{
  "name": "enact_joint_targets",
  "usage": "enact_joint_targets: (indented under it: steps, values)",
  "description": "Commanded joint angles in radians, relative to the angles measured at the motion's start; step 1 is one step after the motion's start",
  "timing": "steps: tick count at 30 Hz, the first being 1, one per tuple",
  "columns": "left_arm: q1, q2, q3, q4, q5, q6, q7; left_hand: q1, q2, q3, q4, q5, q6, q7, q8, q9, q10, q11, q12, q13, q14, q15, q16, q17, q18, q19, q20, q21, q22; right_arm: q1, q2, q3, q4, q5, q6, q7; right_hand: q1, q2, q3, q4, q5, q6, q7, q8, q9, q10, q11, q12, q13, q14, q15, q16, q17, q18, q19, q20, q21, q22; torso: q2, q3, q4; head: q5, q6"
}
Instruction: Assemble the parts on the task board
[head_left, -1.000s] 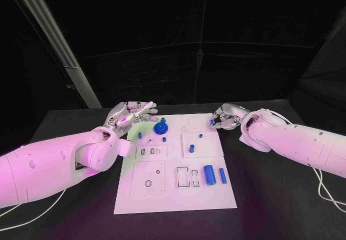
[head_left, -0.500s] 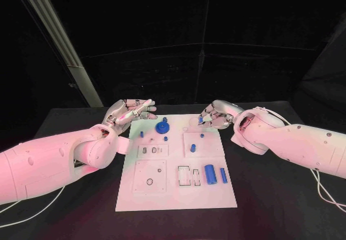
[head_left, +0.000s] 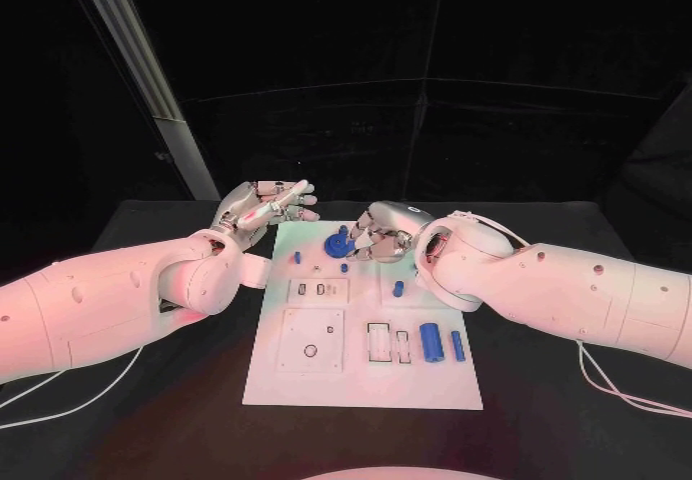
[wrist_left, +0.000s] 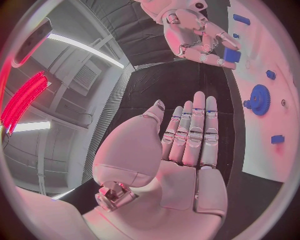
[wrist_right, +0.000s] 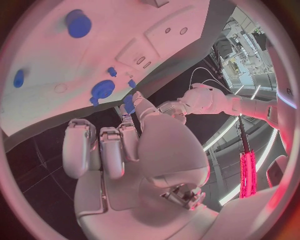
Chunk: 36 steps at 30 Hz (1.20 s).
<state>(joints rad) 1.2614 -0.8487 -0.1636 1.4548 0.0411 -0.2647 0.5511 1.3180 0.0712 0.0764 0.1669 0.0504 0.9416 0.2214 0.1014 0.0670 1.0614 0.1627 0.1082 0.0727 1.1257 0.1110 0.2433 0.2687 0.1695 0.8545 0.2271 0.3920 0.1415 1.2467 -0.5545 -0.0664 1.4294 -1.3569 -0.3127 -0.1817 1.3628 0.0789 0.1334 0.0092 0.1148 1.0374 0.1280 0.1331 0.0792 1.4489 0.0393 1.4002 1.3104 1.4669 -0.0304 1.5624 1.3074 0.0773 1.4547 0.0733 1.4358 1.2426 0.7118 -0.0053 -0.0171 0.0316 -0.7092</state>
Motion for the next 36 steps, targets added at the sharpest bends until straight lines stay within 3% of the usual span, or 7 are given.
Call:
enact_joint_targets:
  steps: [1,5,14,17,36]
  values:
    - [0.003,0.0,0.0,-0.003,0.027,0.002,0.02,0.005,0.003,0.004,-0.001,0.004,0.008,0.003,-0.007,0.0,0.009,0.001,-0.004,-0.001,0.006,0.0,-0.005,0.001,0.014,0.008,-0.001,-0.004,-0.001,-0.007,0.023,-0.013,-0.015,-0.075,0.053,-0.036,-0.006,-0.002,0.002,0.003,0.006,0.008,-0.003,0.004,-0.001,-0.004,0.0,-0.005,0.049,0.098,-0.004,-0.003,0.243,-0.017,-0.002,-0.003,0.004,-0.001,0.0,0.0003,-0.0015,0.01,-0.005]
    - [0.005,0.001,0.0,-0.006,0.04,-0.006,0.027,0.005,0.002,0.005,-0.001,0.004,0.008,0.002,-0.007,0.0,0.009,0.001,-0.004,-0.001,0.006,0.0,-0.006,0.002,0.014,0.008,-0.001,-0.004,-0.001,-0.022,0.052,-0.023,-0.03,-0.107,0.067,-0.039,-0.008,-0.004,0.002,0.003,0.006,0.007,-0.003,0.002,-0.001,-0.005,0.0,-0.006,0.048,0.098,-0.004,-0.004,0.242,-0.016,-0.002,-0.002,0.004,-0.002,0.001,0.0005,-0.002,0.016,-0.008]
    - [0.006,0.003,0.0,-0.012,0.057,-0.023,0.036,0.006,0.002,0.005,-0.002,0.004,0.008,0.002,-0.007,0.0,0.009,0.001,-0.004,-0.001,0.006,0.0,-0.006,0.002,0.014,0.008,-0.001,-0.005,-0.002,-0.045,0.093,-0.033,-0.059,-0.157,0.087,-0.041,-0.01,-0.008,0.002,0.003,0.009,0.007,-0.003,0.001,-0.001,-0.005,0.0,-0.007,0.048,0.098,-0.003,-0.004,0.241,-0.017,-0.002,-0.002,0.004,-0.001,0.001,0.001,-0.0006,0.029,-0.012]
    - [0.006,0.005,0.0,-0.014,0.058,-0.026,0.038,0.006,0.002,0.005,-0.002,0.004,0.009,0.002,-0.007,0.0,0.01,0.001,-0.004,-0.001,0.005,0.0,-0.007,0.002,0.014,0.008,-0.001,-0.005,-0.002,-0.054,0.106,-0.037,-0.071,-0.171,0.087,-0.042,-0.01,-0.008,0.002,0.003,0.009,0.007,-0.003,0.001,-0.001,-0.005,0.0,-0.007,0.048,0.098,-0.003,-0.004,0.241,-0.017,-0.002,-0.002,0.004,-0.001,0.001,0.0014,-0.0043,0.037,-0.013]
    - [0.006,0.016,0.0,-0.021,0.059,-0.016,0.035,0.006,0.001,0.006,-0.002,0.004,0.009,0.002,-0.007,0.0,0.01,0.001,-0.004,-0.001,0.004,0.0,-0.008,0.002,0.014,0.007,0.0,-0.005,-0.002,-0.078,0.146,-0.039,-0.094,-0.195,0.065,-0.039,-0.014,-0.013,0.003,0.002,0.012,0.007,-0.002,-0.002,-0.002,-0.005,0.001,-0.006,0.049,0.098,-0.003,-0.004,0.241,-0.017,-0.002,-0.001,0.004,-0.001,0.001,0.0021,-0.0038,0.047,-0.022]
